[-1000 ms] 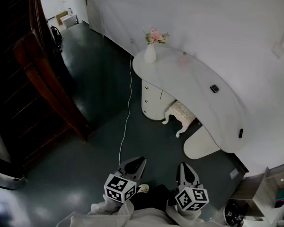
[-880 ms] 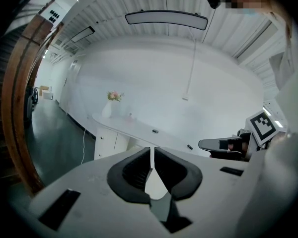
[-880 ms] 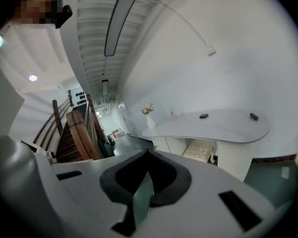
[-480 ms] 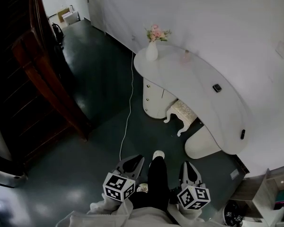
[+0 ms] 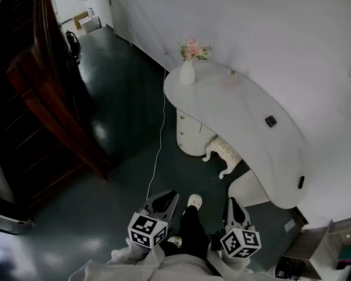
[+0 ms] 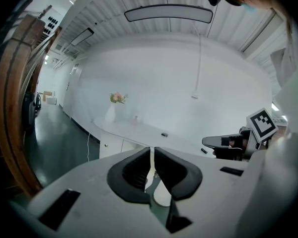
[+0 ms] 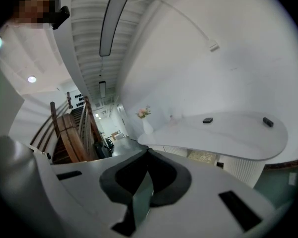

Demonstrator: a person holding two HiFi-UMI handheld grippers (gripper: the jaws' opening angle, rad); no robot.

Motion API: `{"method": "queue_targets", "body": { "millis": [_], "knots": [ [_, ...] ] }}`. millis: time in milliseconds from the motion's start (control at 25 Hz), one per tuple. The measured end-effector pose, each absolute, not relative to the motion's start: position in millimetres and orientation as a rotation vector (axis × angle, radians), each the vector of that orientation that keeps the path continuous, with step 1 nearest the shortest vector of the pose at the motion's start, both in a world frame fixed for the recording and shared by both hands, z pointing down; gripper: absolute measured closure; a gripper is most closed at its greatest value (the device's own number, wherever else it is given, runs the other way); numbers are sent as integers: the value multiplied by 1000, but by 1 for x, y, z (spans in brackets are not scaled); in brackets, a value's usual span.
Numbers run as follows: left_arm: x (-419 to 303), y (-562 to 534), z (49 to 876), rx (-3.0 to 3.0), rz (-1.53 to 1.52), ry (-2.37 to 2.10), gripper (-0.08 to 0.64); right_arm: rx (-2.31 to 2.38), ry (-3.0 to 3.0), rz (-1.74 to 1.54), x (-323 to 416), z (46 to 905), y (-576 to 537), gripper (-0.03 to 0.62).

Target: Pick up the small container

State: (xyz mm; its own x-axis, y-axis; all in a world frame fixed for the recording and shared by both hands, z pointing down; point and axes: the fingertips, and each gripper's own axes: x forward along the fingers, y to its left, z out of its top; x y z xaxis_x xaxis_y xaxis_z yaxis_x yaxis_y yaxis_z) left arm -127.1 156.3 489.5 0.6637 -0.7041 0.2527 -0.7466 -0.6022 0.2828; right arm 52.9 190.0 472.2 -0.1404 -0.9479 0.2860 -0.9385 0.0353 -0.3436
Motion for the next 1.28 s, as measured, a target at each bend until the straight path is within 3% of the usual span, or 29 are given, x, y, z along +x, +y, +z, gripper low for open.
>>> {"method": "queue_targets", "body": {
  "millis": [800, 1280],
  "knots": [
    [-51, -31, 484, 2519, 167, -1141, 526, -2016, 2281, -752, 123, 470, -2, 543],
    [-9, -94, 486, 2538, 183, -1126, 526, -2009, 2275, -763, 158, 476, -64, 543]
  ]
}}
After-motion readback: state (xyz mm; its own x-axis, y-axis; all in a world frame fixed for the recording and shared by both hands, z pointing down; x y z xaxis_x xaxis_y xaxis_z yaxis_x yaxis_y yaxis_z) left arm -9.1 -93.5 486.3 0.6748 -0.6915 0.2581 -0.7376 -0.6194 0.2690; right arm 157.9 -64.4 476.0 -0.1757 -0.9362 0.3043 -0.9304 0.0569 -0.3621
